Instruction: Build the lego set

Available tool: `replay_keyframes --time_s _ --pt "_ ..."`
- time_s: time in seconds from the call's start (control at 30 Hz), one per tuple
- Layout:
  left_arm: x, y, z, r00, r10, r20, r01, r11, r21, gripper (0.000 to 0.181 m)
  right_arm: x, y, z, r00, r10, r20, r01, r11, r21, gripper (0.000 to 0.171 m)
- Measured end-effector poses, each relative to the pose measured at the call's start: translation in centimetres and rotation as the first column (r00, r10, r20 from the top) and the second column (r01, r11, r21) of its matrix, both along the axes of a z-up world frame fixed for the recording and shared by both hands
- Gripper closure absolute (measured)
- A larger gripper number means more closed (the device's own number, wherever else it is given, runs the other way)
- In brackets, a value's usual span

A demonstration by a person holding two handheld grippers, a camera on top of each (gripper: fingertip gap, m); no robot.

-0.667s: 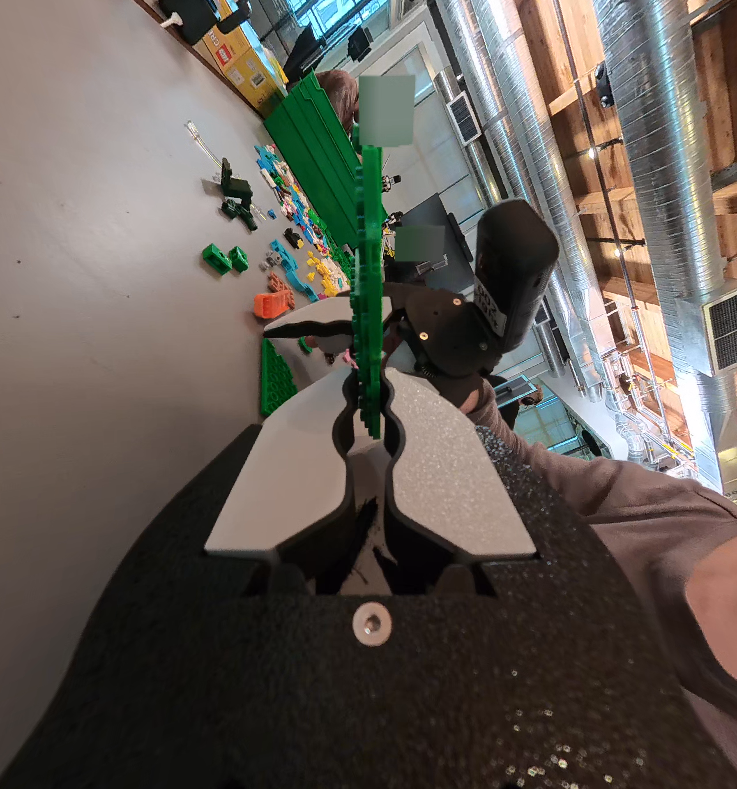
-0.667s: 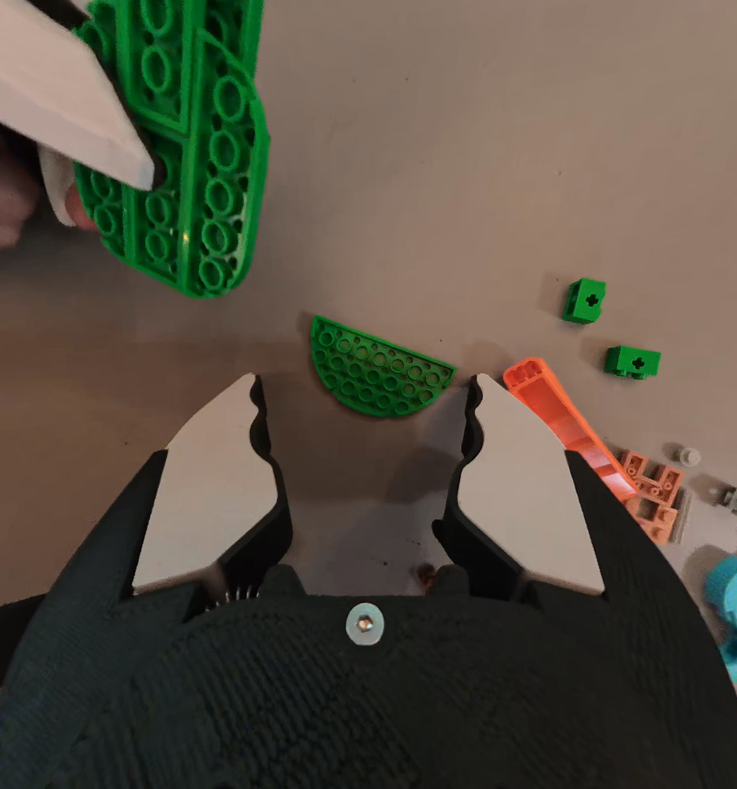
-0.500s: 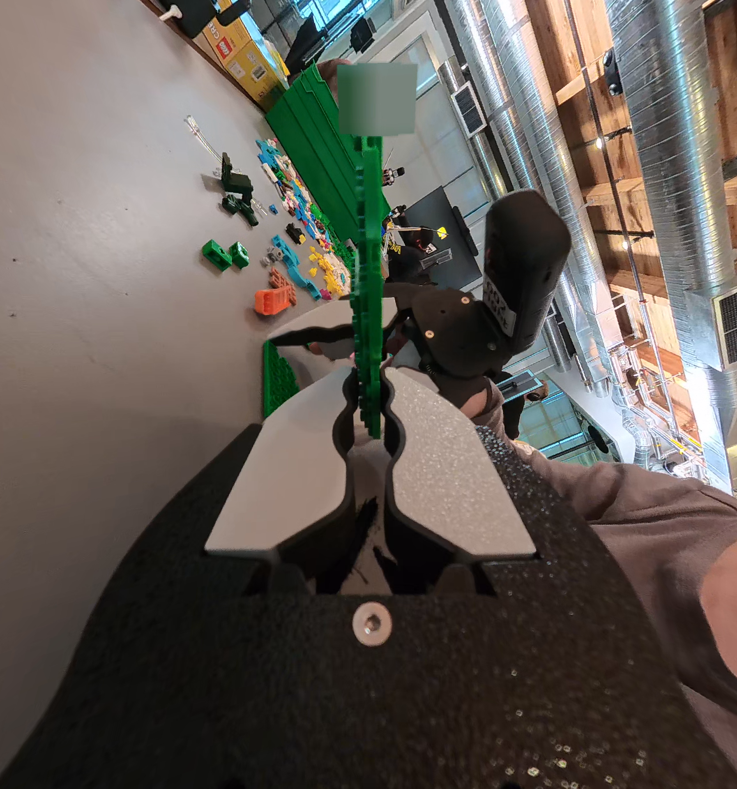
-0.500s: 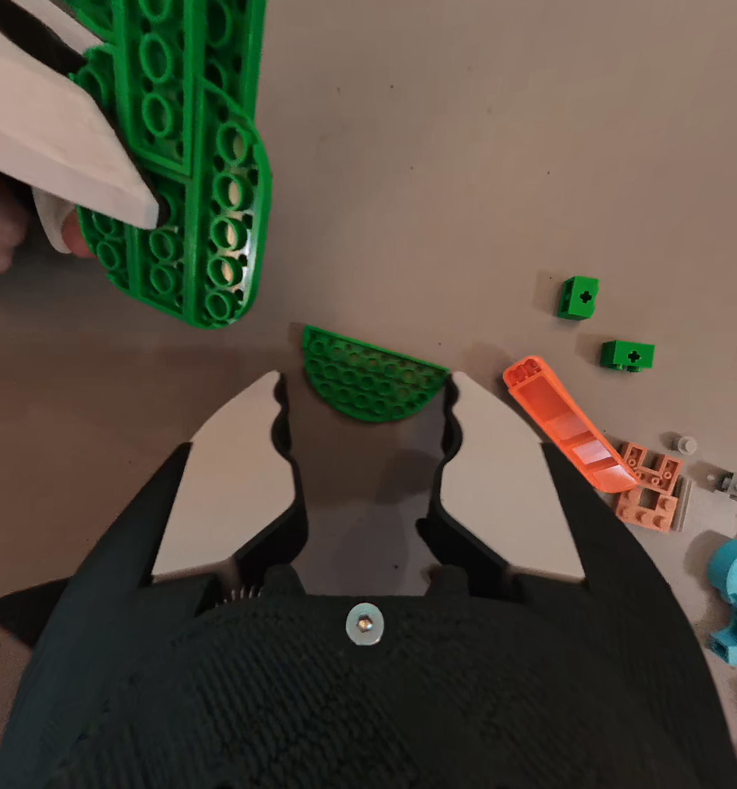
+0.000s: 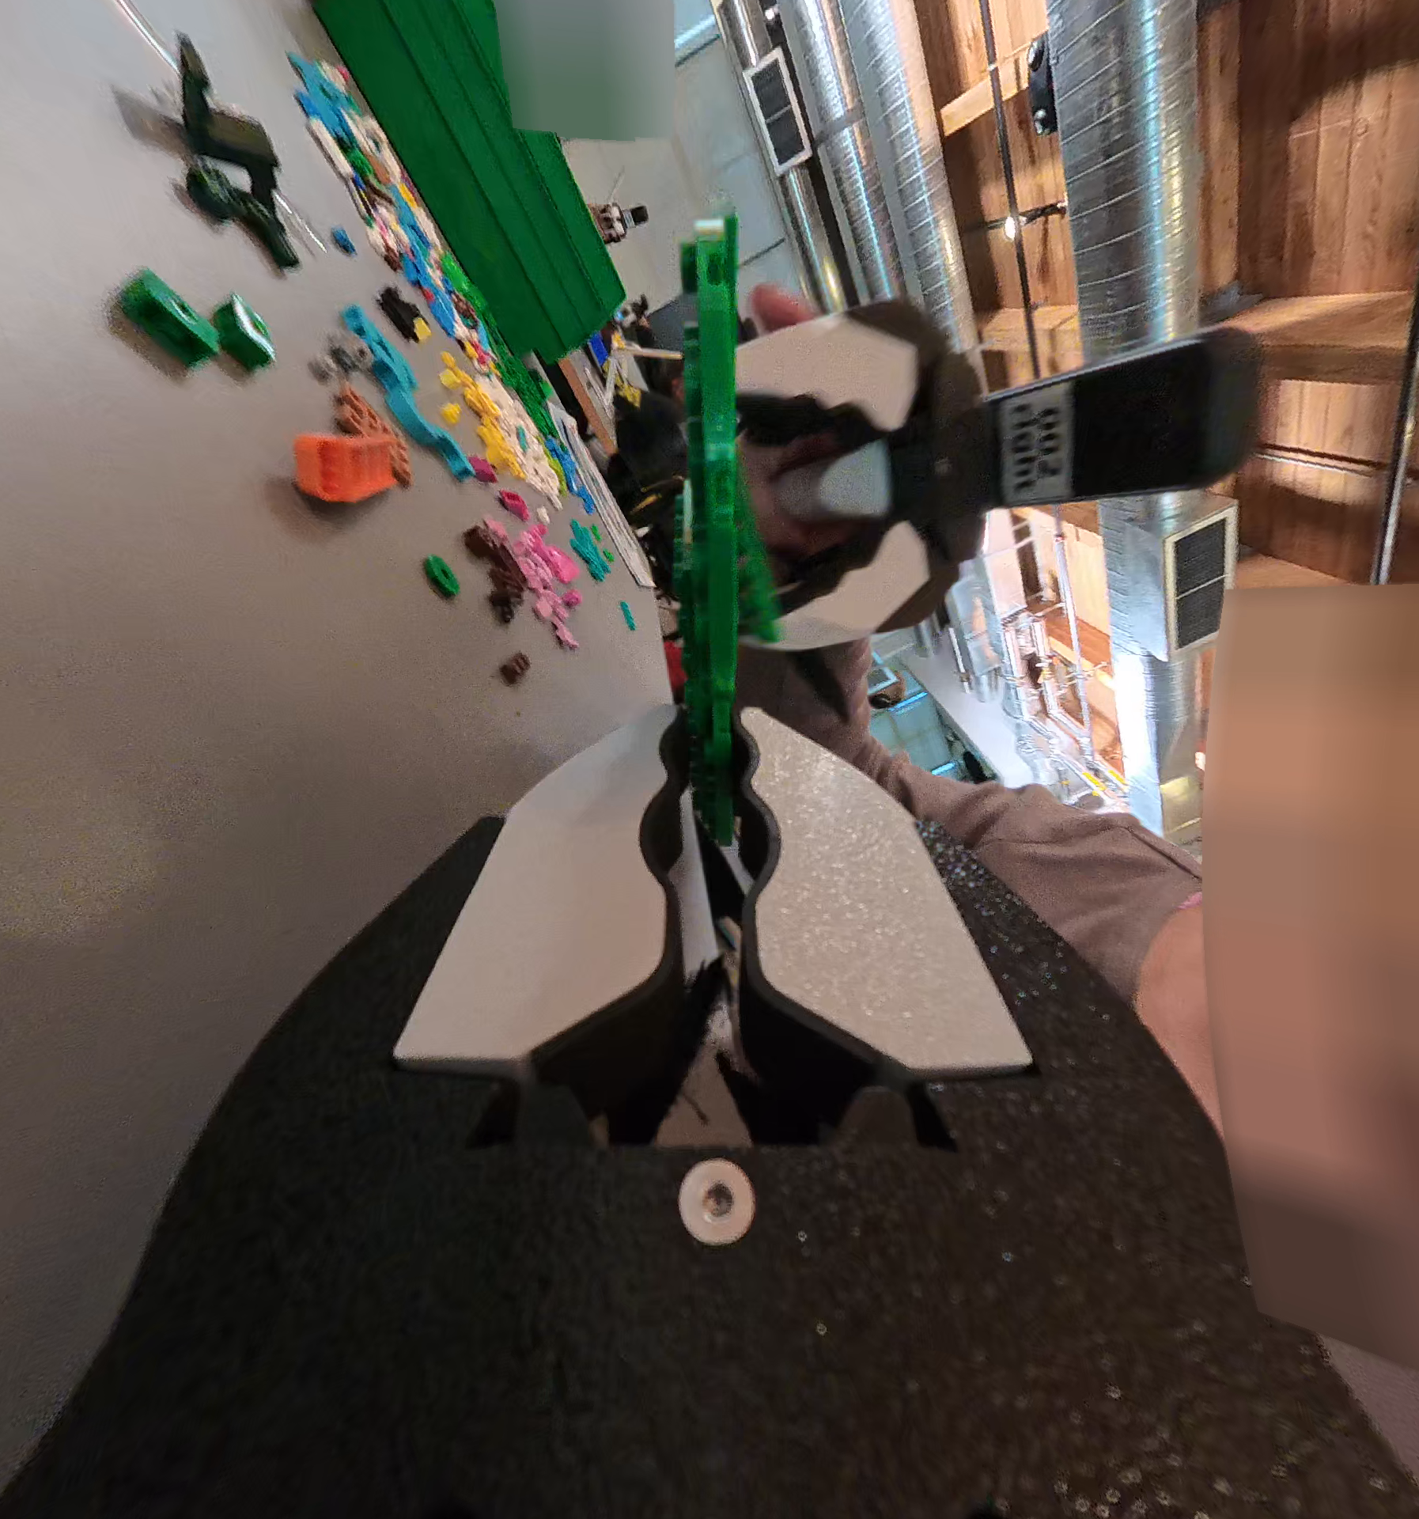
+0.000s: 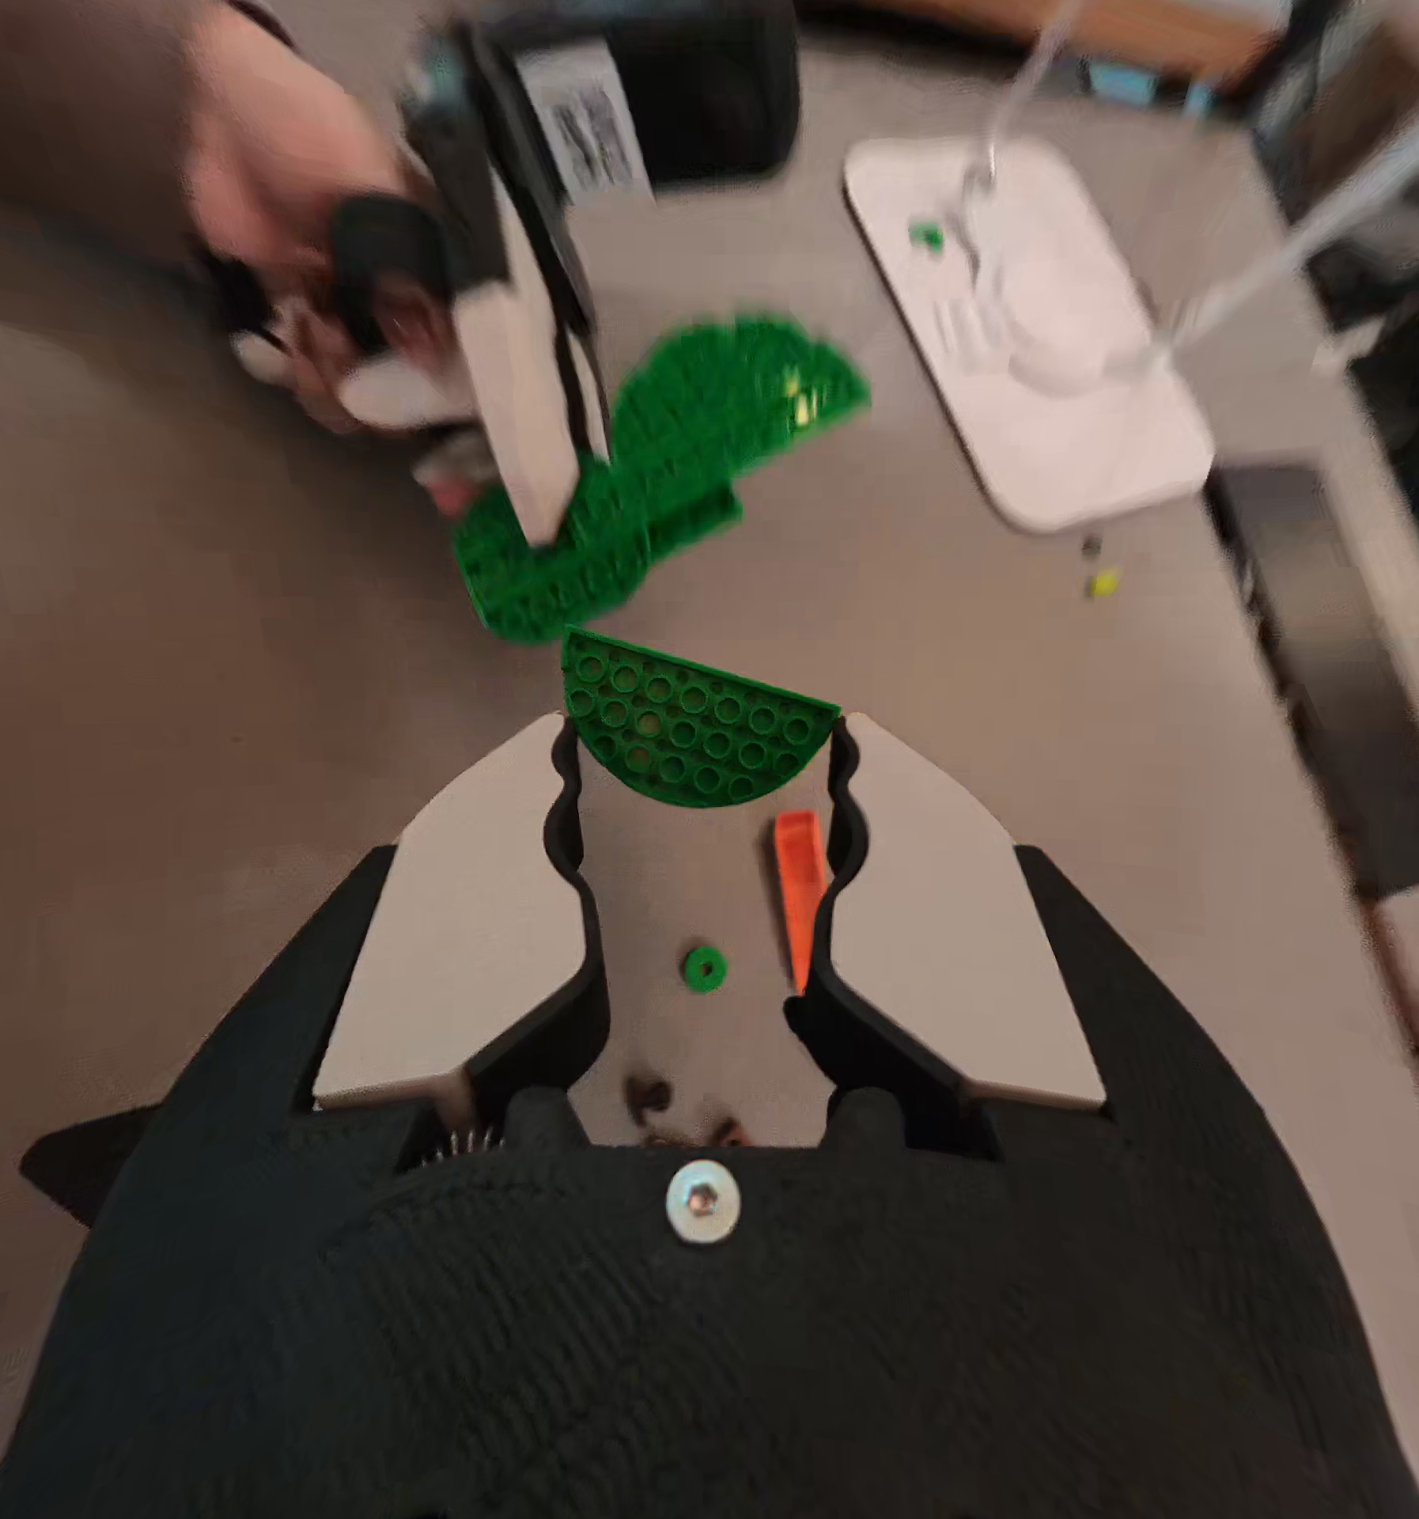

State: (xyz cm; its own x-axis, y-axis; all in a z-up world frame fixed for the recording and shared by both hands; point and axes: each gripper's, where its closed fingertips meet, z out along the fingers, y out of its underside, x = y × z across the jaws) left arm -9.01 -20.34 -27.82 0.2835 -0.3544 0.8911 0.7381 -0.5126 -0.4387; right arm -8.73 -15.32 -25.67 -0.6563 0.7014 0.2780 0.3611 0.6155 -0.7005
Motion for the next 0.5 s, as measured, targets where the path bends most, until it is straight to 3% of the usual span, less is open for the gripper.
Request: replay_keyframes --time_s 0.07,0.17,0.33,0.5 --pt "1.1 0.0 -0.1 0.998 -0.044 0.046 0.045 0.999 -0.018 0.173 0.4 -1.5 2.2 0.991 0.133 -0.032 -0.132 0.99 0.048 0.114" --pt "3.3 -0.4 -0.3 0.986 -0.145 0.082 0.149 0.988 -0.048 0.173 0.9 -3.0 2.1 0.96 0.277 0.04 -0.28 0.945 0.169 0.114" --pt "4.5 -0.8 -0.5 0.975 -0.207 0.076 0.211 0.976 -0.056 0.173 1.1 -2.8 -0.5 0.927 0.314 0.204 -0.362 0.891 0.274 0.114" --pt "4.9 -1.0 -0.6 0.972 -0.227 0.065 0.231 0.971 -0.057 0.173 1.0 -2.0 -0.7 0.923 0.301 0.241 -0.367 0.877 0.31 0.114"
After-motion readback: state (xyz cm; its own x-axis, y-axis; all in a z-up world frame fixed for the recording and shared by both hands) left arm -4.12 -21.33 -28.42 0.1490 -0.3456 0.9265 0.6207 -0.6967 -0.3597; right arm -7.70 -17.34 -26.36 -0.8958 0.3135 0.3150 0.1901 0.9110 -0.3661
